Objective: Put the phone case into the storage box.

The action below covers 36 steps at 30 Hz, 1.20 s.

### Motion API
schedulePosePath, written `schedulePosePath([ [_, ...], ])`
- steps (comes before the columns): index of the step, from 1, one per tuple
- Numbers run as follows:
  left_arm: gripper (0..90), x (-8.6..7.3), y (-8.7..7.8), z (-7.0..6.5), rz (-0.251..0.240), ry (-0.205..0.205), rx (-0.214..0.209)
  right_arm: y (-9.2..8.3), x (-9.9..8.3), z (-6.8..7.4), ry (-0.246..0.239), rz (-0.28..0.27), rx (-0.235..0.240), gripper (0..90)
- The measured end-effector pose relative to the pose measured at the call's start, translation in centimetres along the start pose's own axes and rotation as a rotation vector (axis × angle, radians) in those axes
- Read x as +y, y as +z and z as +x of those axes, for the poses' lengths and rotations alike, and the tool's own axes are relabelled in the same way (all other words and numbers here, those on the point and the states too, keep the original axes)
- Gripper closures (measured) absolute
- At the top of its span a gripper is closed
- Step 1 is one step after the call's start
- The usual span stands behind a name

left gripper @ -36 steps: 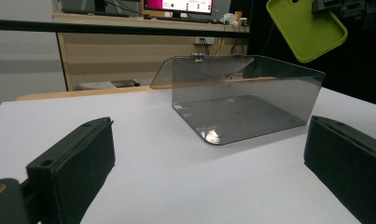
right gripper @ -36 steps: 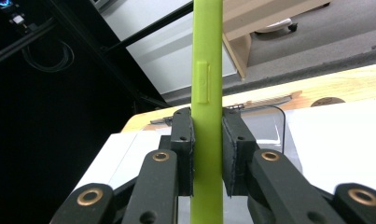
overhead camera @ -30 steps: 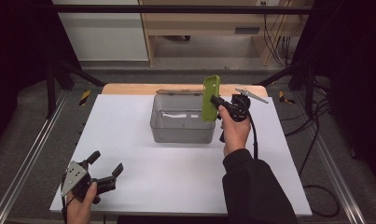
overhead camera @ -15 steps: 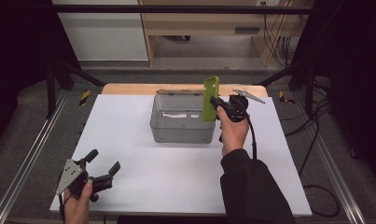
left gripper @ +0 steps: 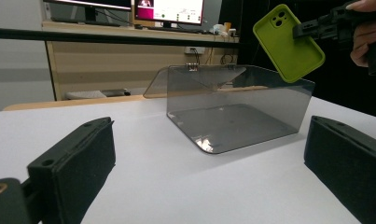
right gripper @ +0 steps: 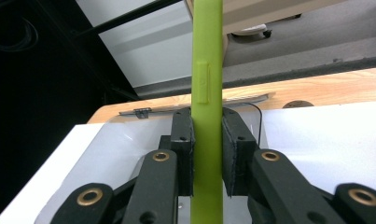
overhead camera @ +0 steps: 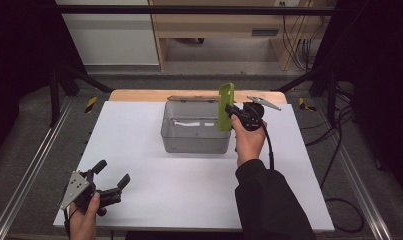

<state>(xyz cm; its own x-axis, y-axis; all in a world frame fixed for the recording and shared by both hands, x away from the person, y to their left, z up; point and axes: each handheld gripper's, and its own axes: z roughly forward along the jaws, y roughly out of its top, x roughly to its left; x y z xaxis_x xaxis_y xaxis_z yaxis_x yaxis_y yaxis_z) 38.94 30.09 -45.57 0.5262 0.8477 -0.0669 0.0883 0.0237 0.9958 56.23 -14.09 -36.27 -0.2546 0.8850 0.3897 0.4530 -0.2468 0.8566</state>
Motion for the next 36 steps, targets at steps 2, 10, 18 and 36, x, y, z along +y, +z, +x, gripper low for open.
schedulePosePath([
  [2,1.9,-0.01,0.01,0.02,0.003,0.0,-0.001,0.06,-0.03,0.04,-0.013,0.001,-0.006,77.2],
  [10,1.9,0.0,0.02,-0.02,0.001,0.0,-0.006,0.29,-0.31,0.12,-0.062,0.006,-0.036,77.1],
  [18,1.9,-0.02,0.05,-0.05,0.003,-0.001,-0.005,0.51,-0.49,-0.18,-0.055,0.011,-0.045,77.2],
  [36,1.9,-0.03,0.05,-0.09,0.006,0.0,-0.008,0.84,-0.89,0.26,-0.096,0.024,-0.078,77.1],
])
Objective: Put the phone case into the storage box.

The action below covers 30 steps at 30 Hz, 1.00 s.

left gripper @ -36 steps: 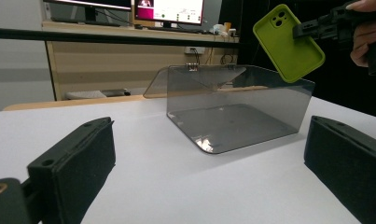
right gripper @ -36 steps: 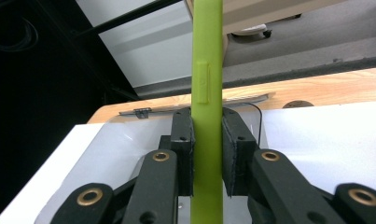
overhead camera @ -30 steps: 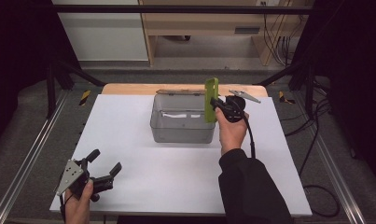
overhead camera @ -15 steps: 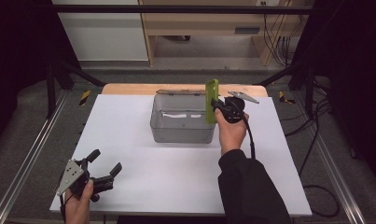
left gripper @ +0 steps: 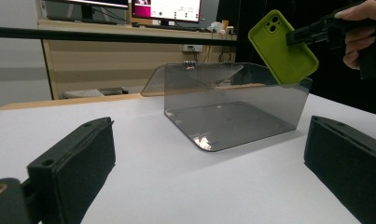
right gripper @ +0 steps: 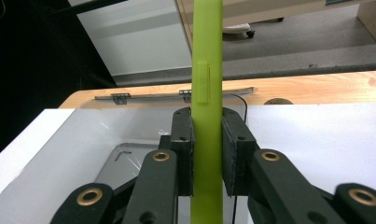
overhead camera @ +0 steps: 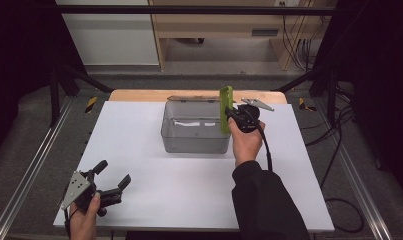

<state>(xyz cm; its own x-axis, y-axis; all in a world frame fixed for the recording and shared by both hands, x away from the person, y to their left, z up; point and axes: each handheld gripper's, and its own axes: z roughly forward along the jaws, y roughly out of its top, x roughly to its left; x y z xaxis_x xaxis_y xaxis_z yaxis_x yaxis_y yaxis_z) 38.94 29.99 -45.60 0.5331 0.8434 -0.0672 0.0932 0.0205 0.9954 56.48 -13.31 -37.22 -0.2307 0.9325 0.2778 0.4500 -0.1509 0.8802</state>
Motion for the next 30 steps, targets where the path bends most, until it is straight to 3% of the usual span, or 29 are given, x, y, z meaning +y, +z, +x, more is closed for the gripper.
schedulePosePath([
  [4,1.9,0.01,-0.01,0.03,0.0,0.0,0.0,0.12,-0.14,-0.01,-0.024,0.008,-0.014,77.1],
  [30,2.0,0.02,0.07,-0.1,0.005,0.01,-0.012,0.84,-0.8,0.43,-0.049,0.048,-0.03,77.1],
])
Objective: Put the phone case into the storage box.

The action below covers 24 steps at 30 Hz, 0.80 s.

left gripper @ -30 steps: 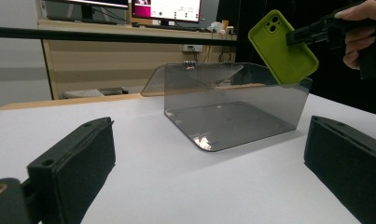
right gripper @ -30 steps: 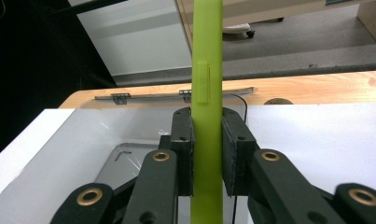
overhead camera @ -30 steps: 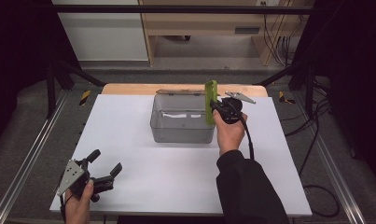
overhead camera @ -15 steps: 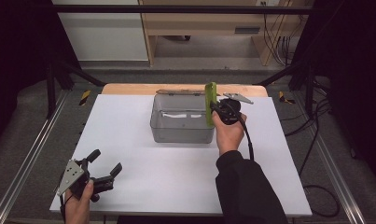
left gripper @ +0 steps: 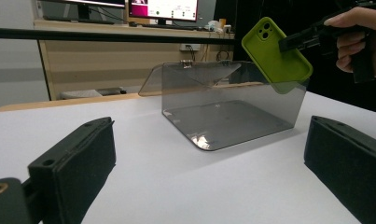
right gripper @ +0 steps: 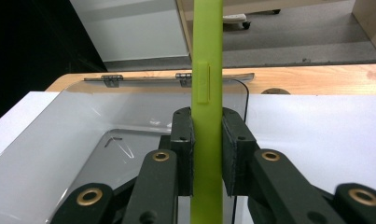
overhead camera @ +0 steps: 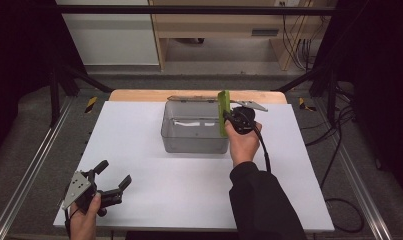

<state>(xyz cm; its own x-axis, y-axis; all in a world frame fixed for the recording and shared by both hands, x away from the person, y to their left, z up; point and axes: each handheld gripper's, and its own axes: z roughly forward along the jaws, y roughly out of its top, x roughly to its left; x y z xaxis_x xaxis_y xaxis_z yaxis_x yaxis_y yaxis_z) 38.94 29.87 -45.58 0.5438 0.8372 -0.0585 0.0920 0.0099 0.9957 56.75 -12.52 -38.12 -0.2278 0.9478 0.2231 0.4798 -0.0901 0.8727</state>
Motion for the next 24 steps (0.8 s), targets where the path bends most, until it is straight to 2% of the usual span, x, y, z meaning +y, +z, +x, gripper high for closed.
schedulePosePath([
  [24,2.1,-0.01,0.05,-0.07,0.011,0.009,-0.015,0.47,-0.43,0.36,-0.023,0.019,-0.001,77.0],
])
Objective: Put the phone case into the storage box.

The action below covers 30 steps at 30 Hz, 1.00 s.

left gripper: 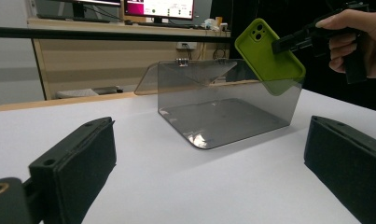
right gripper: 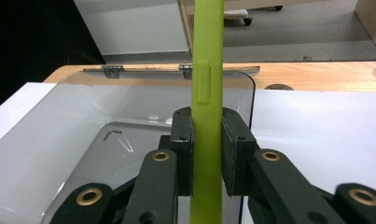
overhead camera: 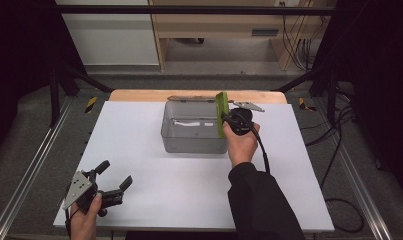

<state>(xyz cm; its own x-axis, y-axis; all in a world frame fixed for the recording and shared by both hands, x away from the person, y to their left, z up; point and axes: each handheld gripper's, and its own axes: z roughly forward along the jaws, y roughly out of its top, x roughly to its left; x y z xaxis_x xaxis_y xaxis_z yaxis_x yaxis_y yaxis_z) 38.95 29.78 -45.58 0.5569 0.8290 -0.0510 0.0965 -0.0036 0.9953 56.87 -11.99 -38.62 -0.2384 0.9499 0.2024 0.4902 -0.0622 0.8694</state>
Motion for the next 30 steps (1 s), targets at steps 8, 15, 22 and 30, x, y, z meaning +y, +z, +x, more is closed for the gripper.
schedulePosePath([
  [8,2.1,0.0,0.0,0.0,0.003,0.003,-0.001,0.3,-0.2,-0.1,0.0,0.013,0.001,77.0],
  [15,2.1,0.0,0.0,-0.1,0.003,0.005,-0.002,0.7,-0.8,-0.5,0.01,0.033,0.008,77.0],
  [22,2.1,0.0,0.1,-0.1,0.003,0.005,-0.003,0.9,-1.0,-0.4,0.006,0.044,0.011,76.9],
  [30,2.2,0.0,0.1,0.0,0.006,0.005,0.0,1.1,-1.2,-0.5,0.001,0.055,0.015,76.9],
])
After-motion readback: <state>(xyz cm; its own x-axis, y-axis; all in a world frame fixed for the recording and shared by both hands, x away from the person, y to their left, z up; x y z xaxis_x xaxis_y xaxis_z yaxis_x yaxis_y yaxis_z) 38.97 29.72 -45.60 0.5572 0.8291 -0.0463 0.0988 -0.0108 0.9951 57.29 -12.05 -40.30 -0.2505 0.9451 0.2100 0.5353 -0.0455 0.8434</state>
